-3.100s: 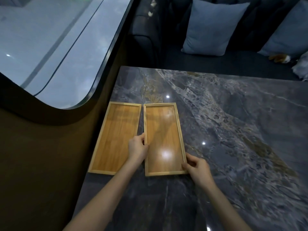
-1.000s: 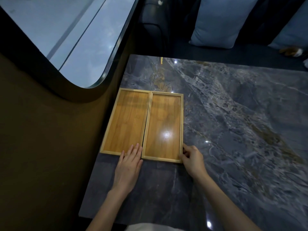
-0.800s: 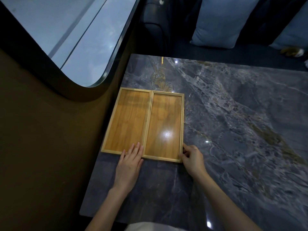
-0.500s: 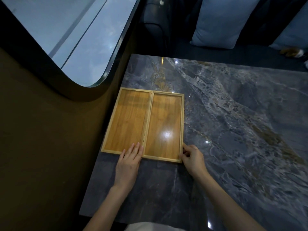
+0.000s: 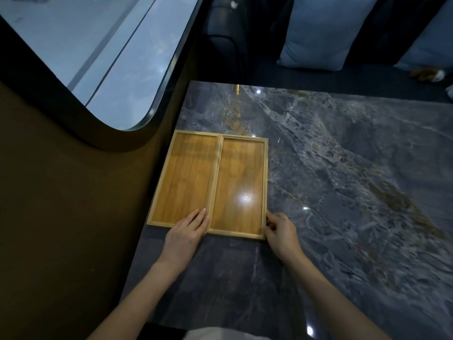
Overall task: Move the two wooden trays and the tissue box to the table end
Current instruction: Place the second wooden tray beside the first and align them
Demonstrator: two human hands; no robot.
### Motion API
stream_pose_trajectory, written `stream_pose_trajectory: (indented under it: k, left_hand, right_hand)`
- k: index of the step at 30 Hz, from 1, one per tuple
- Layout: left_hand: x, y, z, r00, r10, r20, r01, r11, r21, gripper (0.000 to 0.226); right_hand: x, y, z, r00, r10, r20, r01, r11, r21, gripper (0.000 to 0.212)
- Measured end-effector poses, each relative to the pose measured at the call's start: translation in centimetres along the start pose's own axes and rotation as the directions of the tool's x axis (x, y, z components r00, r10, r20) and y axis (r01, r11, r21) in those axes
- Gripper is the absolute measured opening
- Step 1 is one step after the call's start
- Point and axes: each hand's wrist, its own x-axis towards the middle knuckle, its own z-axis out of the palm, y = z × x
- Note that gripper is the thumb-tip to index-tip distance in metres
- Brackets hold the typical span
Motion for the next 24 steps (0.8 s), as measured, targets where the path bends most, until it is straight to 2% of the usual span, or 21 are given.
stream_pose_trajectory:
  k: [3,6,9,12,14,17,21,24]
  left_hand:
    - [0.1,0.1,-0.6,1.0,0.003,0.0,-0.003,1.0,0.014,0.058]
    - [0.8,0.3,-1.6,0.996,0.004,0.089,-0.008,0.999,0.049,0.048]
    - [2.7,0.8,-2.6,0.975,0.041,0.217,-0.073,0.988,0.139,0.04]
    - [5.2,1.6,-4.6,0.946,-0.028,0.322,-0.026,0.987,0.161,0.029]
    - [7.1,2.1,-5.5,0.93,-0.08,0.359,0.023,0.986,0.162,0.032]
    - [10.2,3.8,-6.8,0.923,-0.132,0.362,0.086,0.986,0.139,0.033]
    - [13.9,8.9,-8.5,0.959,0.007,0.285,-0.034,0.995,0.09,0.034]
    - [17.2,14.4,-10.2,0.963,0.075,0.258,-0.088,0.995,0.037,0.033]
  right_hand:
    - [0.2,0.1,-0.2,1.0,-0.007,0.018,0.008,1.0,-0.027,0.023]
    - [0.2,-0.1,-0.5,0.994,-0.029,0.103,0.05,0.976,-0.214,0.023]
    - [0.4,-0.7,-1.4,0.972,-0.036,0.234,0.14,0.885,-0.444,0.025]
    - [0.6,-0.8,-3.3,0.942,-0.073,0.327,0.262,0.769,-0.584,0.026]
    - [0.5,-0.4,-4.8,0.933,-0.098,0.348,0.304,0.732,-0.609,0.027]
    - [-0.3,1.1,-7.8,0.94,-0.132,0.316,0.302,0.752,-0.586,0.025]
    - [-1.9,4.9,-12.9,0.958,-0.147,0.245,0.26,0.803,-0.537,0.021]
    - [-3.1,8.6,-17.5,0.98,-0.099,0.175,0.174,0.849,-0.498,0.022]
